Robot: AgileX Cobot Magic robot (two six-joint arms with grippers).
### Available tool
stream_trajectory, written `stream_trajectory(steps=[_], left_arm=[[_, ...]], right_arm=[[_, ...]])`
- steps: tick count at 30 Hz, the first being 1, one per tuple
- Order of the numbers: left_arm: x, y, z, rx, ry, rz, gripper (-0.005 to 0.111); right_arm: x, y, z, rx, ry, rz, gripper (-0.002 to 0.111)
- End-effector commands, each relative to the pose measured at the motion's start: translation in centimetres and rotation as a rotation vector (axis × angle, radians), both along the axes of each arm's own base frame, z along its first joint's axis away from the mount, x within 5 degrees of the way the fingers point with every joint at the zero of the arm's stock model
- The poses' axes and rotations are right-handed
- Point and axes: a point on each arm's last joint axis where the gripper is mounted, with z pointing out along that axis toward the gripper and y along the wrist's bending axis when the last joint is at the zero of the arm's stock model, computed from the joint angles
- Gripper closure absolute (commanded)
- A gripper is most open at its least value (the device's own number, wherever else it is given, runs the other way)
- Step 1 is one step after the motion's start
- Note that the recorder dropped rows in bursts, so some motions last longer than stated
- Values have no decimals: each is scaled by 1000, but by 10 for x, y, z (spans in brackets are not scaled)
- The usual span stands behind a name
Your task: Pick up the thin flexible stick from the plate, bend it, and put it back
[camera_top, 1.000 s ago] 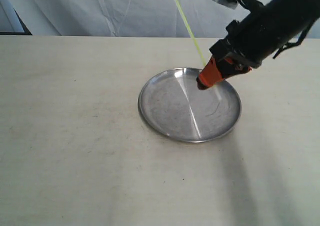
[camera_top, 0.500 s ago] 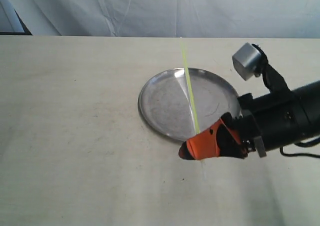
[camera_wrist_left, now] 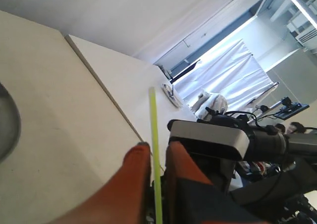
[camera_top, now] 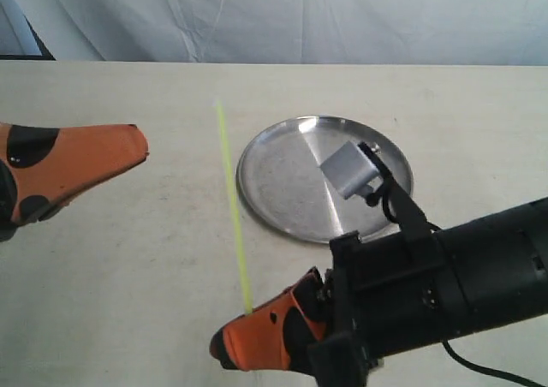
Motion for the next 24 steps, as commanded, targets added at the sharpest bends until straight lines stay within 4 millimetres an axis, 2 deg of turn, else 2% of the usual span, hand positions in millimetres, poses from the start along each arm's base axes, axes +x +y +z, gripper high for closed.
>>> stream_trajectory(steps=[1,4,7,9,15,20,22,24], left_arm=[[-2,-5,5,-46,3,-27,90],[-1,-5,7,-71,6,-19,72],[1,-4,9,-101,8,-2,46],[1,-3,10,-114,10,5,38],[2,-3,10,-115,11,10,40],[3,-3,7,-63,-5,26,41],[2,-4,6,-52,-6,22,51],[2,-4,6,-54,-8,15,71]], right_arm=[[11,15,7,-6,-25,-25,109],[20,22,9,-8,-16,-32,109],[28,29,12,5,-11,-11,109],[31,34,13,20,-3,13,109],[31,53,15,31,9,82,109],[20,74,15,31,10,163,109],[19,78,16,37,9,174,109],[19,79,19,55,15,175,109]])
